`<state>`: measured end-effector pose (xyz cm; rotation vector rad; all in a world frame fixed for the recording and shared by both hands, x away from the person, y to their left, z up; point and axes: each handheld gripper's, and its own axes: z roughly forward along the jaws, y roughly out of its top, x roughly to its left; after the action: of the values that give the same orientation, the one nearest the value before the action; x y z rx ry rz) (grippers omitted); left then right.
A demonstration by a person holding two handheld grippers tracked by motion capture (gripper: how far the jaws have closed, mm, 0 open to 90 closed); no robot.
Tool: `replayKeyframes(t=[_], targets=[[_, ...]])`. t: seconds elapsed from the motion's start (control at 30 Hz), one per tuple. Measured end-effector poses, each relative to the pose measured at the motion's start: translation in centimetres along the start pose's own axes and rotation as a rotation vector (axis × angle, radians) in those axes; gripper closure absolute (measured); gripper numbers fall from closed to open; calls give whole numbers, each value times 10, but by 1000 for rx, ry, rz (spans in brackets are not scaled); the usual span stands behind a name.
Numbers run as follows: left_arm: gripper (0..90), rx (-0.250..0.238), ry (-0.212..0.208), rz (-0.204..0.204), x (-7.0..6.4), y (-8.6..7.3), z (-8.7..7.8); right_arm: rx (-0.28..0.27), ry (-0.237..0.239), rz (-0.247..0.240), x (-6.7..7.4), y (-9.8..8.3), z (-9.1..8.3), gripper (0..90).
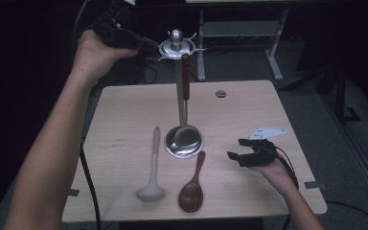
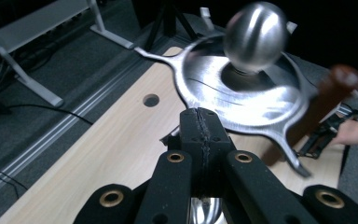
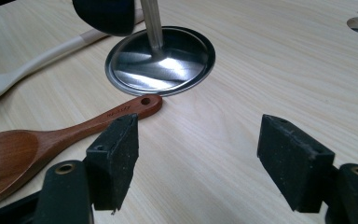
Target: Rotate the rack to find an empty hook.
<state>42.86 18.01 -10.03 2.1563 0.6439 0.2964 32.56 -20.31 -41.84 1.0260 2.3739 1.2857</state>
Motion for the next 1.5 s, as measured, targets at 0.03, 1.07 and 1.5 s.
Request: replayKeyframes(t=[0.03,1.07,1.5], targets=[[900,2,4,9,1,1,1,1,0,-1,0,0,0,292],[900,48,-51,54,-39,-7,-10,18,0,13,0,-1,1,293],[900,27,-38,18,-20,-11,-12,18,0,7,-1,-1,2,293]])
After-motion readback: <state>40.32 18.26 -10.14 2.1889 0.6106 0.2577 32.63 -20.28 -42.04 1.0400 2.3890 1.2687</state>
